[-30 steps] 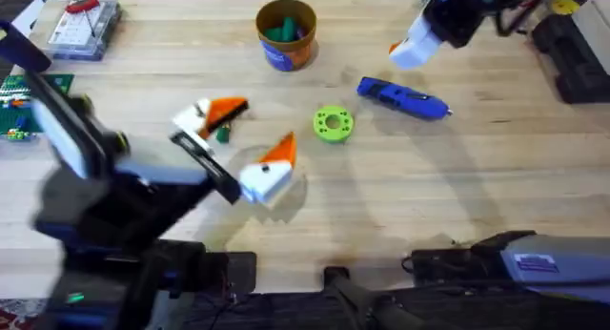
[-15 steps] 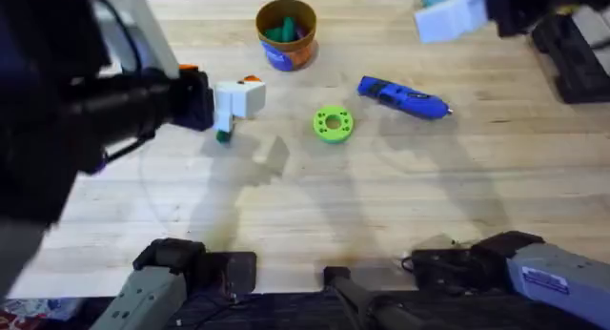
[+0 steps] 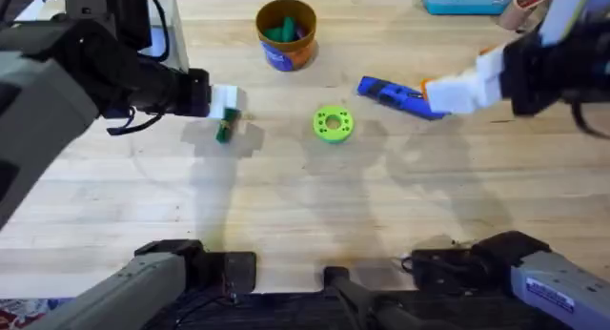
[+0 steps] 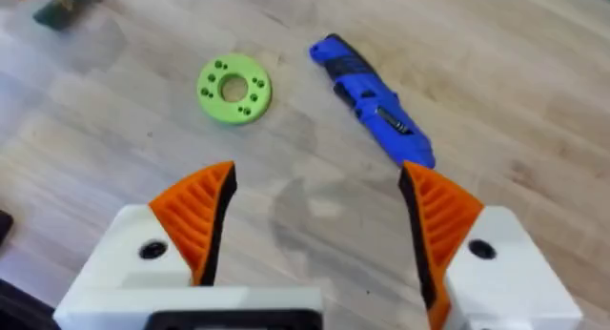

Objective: Pick up the gripper from the table and insert it into the empty holder that is missing its gripper. Then pick up a screw, insert it into the mounting hole, and use the screwdriver to tighten it. Finally, clean up the table by picking up the vegetable and placing it into the bucket.

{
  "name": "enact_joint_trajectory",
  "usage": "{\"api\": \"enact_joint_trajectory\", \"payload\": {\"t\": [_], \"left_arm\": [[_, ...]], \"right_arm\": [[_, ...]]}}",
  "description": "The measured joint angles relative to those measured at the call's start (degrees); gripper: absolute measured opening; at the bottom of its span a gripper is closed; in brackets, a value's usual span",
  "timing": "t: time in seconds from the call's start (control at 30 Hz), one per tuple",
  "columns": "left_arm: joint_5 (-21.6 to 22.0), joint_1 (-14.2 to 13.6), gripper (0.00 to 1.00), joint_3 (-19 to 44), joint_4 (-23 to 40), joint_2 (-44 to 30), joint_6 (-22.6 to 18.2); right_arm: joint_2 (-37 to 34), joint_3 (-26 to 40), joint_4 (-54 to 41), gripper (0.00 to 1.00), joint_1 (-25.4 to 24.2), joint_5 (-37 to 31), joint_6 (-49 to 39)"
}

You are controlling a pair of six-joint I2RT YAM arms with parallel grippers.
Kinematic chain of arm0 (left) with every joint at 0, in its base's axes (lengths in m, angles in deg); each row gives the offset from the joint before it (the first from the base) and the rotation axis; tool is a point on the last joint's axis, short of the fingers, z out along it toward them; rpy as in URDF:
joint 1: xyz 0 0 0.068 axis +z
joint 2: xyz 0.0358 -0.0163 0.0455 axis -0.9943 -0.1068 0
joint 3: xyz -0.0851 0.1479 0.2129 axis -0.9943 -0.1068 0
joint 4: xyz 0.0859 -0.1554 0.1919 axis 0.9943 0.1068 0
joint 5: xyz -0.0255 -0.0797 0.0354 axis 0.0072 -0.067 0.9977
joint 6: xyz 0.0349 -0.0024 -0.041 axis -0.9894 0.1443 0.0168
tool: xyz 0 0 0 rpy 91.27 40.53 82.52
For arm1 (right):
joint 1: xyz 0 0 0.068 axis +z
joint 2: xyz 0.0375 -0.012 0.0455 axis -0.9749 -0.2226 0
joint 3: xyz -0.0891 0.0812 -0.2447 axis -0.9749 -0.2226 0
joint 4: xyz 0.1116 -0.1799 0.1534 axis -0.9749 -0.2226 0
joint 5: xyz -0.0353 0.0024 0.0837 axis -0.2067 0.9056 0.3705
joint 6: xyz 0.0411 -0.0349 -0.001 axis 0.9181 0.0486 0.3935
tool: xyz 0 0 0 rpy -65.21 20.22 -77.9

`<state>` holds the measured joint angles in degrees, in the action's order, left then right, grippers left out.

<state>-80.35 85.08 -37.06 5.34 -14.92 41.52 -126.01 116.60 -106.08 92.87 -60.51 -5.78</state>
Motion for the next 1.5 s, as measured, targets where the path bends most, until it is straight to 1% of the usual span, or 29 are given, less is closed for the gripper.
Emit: {"api": "enact_joint_trajectory", "payload": {"t": [0.07, 0.13, 0.27, 1.5], "left_arm": [[0.2, 1.4, 0.986, 0.0, -0.2, -1.8, -0.6], [0.4, 2.2, 0.986, 0.0, -0.3, -2.9, -0.9], [0.4, 2.4, 0.986, 0.0, -0.6, -4.0, -1.4], [0.4, 2.4, 0.986, 0.0, -0.6, -4.0, -1.4]], "right_arm": [[1.6, -2.5, 0.5, 0.997, 0.0, 0.2, 0.0], [3.1, -4.5, 0.6, 0.997, 0.0, 0.4, 0.0], [4.3, -6.3, 0.6, 0.997, 0.0, 0.6, 0.2], [4.3, -6.3, 0.6, 0.997, 0.0, 0.6, 0.2]]}}
